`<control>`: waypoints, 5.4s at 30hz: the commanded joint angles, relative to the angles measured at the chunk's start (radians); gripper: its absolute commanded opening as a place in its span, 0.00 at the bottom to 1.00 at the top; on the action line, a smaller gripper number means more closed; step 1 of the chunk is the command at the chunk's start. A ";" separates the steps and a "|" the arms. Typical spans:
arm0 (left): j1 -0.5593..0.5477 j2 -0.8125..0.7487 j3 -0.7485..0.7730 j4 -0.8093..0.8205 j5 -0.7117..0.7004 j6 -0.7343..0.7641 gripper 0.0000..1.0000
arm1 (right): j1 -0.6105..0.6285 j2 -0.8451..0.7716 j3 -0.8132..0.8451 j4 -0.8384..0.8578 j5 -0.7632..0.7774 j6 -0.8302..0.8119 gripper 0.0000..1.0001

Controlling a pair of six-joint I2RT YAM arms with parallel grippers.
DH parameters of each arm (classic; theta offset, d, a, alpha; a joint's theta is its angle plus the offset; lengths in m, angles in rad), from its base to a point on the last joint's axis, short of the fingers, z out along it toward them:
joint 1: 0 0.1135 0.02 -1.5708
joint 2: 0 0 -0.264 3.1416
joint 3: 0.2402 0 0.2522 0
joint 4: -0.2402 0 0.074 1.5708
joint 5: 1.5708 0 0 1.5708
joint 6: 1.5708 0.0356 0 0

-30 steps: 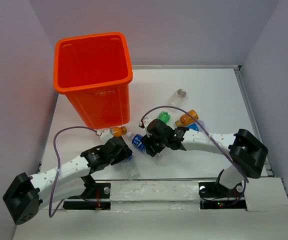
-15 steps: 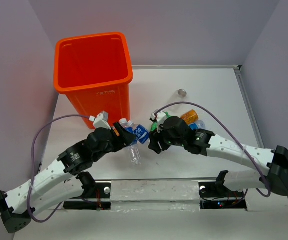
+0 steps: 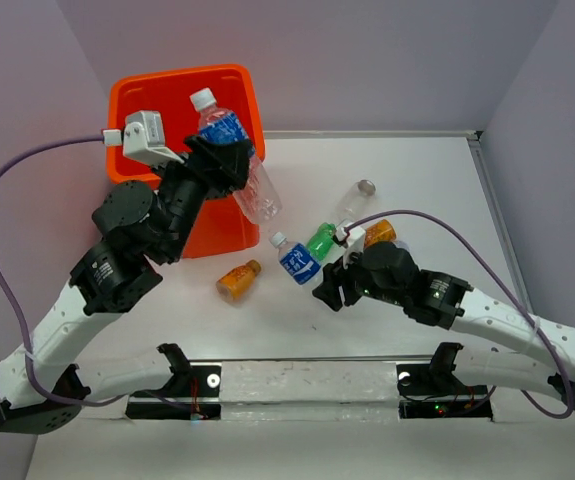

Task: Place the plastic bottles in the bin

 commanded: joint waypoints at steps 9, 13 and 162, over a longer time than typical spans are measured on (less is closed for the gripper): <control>0.291 0.282 0.218 0.326 -0.419 0.561 0.64 | 0.006 -0.119 0.036 0.018 -0.056 0.011 0.39; 0.462 0.372 0.271 0.300 -0.348 0.521 0.82 | 0.006 -0.103 0.086 0.032 -0.105 0.007 0.37; 0.184 -0.161 -0.341 -0.211 0.402 0.148 0.99 | -0.550 -0.167 0.025 0.216 -0.298 0.355 0.52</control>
